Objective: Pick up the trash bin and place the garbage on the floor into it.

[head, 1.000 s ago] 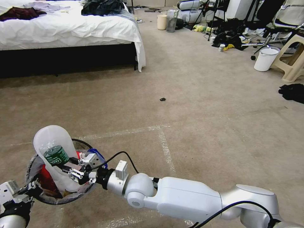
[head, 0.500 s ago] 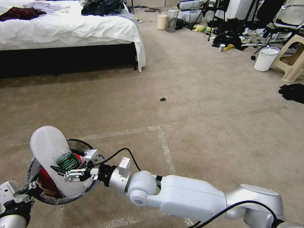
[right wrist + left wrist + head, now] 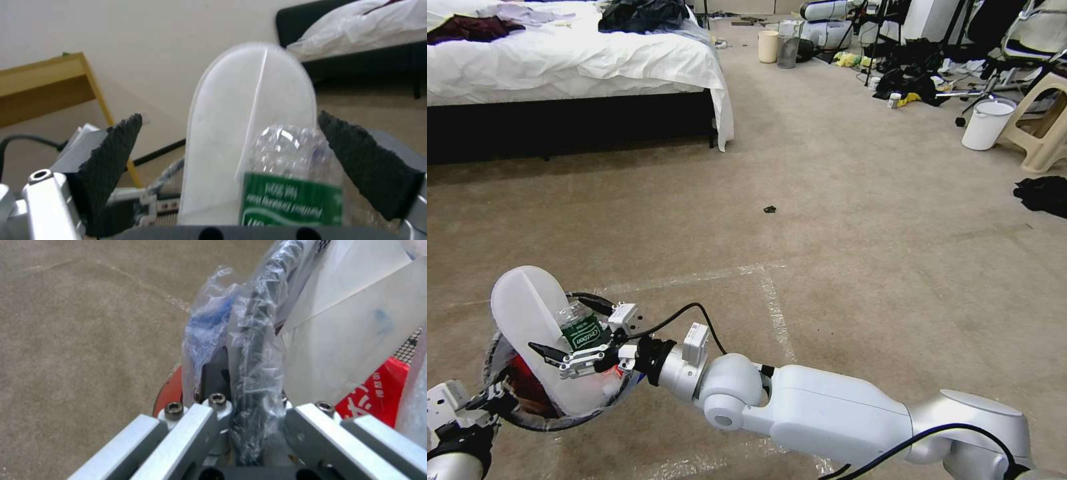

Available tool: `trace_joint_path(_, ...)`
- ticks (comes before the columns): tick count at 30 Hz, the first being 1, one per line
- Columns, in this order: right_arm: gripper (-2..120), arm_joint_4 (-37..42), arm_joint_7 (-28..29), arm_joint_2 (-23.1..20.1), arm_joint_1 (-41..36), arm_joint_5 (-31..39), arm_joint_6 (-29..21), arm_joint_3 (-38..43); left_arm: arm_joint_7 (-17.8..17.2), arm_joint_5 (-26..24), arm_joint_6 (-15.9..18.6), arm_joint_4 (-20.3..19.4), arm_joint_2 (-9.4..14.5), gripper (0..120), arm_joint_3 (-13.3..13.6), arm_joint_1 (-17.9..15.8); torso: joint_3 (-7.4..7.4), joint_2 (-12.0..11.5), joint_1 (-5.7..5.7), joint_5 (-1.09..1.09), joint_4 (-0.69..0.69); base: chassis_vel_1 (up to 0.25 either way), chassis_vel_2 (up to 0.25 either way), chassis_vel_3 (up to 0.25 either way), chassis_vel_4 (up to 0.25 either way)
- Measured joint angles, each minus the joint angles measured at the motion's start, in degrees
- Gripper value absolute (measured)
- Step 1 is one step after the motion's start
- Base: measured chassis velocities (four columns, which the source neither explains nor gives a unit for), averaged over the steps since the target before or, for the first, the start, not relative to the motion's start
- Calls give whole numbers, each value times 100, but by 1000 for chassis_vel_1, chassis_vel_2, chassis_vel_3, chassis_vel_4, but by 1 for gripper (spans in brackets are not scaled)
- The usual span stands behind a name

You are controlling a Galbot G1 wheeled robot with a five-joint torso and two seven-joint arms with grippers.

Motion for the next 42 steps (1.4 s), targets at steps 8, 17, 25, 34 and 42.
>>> trace_joint_path(8,100,73,1,-7,56,20,10,258,5,0,0,8,24,1,-7,-2,0,0,0,0,0,0,0,0,0)
trace_joint_path(17,100,438,20,-279,-156,115,-12,1212,5,-25,7,56,95,1,-32,-12,0,0,0,0,1,0,0,0,0)
trace_joint_path(25,100,1022,167,-983,-498,408,-169,3040,10,-46,11,102,171,1,-31,-23,0,-1,0,2,0,0,0,0,0)
trace_joint_path(34,100,2220,1192,-1739,-1526,52,-1410,5545,9,-96,12,124,235,1,-37,-49,0,0,0,2,0,0,0,0,0)
trace_joint_path(42,100,3306,1263,-1908,-3829,-55,-1485,8096,75,-143,23,172,427,1,33,-50,-1,0,0,1,-2,0,0,0,0)
